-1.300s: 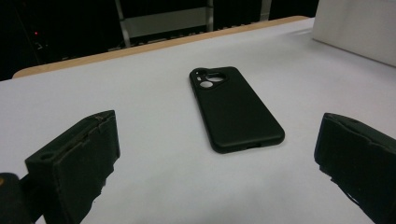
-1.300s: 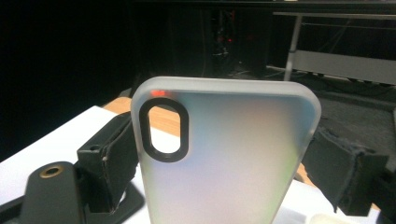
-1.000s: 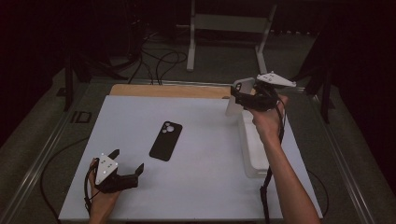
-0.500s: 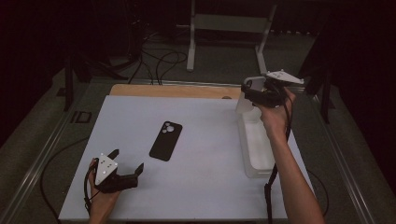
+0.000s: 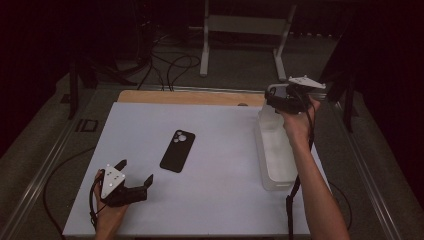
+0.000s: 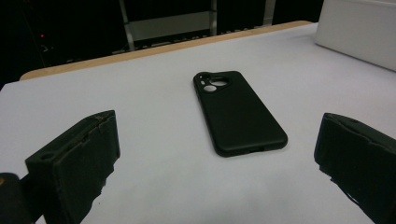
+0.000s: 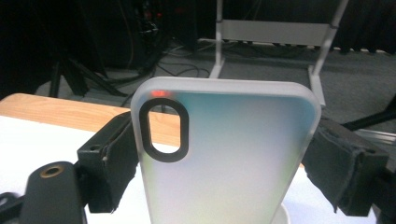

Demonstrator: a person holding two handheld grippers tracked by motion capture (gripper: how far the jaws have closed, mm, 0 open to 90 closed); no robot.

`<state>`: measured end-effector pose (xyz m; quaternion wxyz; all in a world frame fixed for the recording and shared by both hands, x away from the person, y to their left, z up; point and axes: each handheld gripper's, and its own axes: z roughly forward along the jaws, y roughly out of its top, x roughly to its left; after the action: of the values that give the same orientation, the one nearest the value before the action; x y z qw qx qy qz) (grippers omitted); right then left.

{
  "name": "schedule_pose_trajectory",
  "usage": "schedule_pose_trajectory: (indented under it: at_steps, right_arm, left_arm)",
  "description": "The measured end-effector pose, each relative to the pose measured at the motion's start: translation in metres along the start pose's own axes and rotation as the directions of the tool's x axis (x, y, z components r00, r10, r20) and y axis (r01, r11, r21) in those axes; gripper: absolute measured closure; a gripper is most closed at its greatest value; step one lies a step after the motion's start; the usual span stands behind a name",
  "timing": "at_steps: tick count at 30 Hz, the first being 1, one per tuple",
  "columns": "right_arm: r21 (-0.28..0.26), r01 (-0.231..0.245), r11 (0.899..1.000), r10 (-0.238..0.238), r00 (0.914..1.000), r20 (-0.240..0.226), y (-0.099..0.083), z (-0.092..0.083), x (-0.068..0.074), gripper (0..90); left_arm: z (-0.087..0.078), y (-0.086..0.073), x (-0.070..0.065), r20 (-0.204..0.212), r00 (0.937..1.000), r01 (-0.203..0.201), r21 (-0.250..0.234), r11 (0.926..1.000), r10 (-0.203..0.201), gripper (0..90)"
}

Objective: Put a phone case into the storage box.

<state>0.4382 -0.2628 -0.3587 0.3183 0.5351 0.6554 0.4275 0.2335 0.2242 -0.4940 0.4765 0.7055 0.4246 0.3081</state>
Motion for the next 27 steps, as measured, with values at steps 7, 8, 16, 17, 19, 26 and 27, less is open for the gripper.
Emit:
schedule_pose_trajectory:
  at_steps: [7,8,16,17,19,26,27]
  right_arm:
    - [0.024,-0.026,0.999,0.025,0.9993,0.028,-0.004,0.006,-0.009,16.5]
    - [0.024,-0.028,0.999,0.028,0.9991,0.032,-0.005,0.007,-0.009,16.4]
    - [0.055,-0.043,0.998,0.040,0.9978,0.053,-0.014,0.018,-0.011,16.4]
    - [0.060,-0.045,0.997,0.042,0.9976,0.055,-0.016,0.019,-0.010,16.4]
    - [0.069,-0.049,0.996,0.045,0.9973,0.058,-0.019,0.022,-0.010,16.4]
    - [0.111,-0.037,0.993,0.028,0.9963,0.081,-0.032,0.033,-0.009,16.4]
    - [0.111,-0.037,0.993,0.028,0.9963,0.081,-0.032,0.033,-0.009,16.4]
  left_arm:
    - [-0.001,0.000,0.000,-0.007,1.0000,0.001,-0.007,1.0000,-0.001,0.5]
    - [-0.001,0.001,0.000,-0.007,1.0000,0.001,-0.007,1.0000,-0.001,0.5]
    - [-0.001,0.001,0.000,-0.009,1.0000,0.001,-0.011,0.9999,-0.001,0.6]
    - [-0.001,0.001,0.000,-0.009,1.0000,0.000,-0.011,0.9999,0.000,0.6]
    - [-0.002,0.001,0.000,-0.009,1.0000,0.001,-0.014,0.9999,-0.002,0.6]
    - [-0.002,0.001,0.000,-0.012,0.9999,0.001,-0.016,0.9999,-0.001,0.6]
    - [-0.002,0.001,0.000,-0.012,0.9999,0.001,-0.016,0.9999,-0.001,0.6]
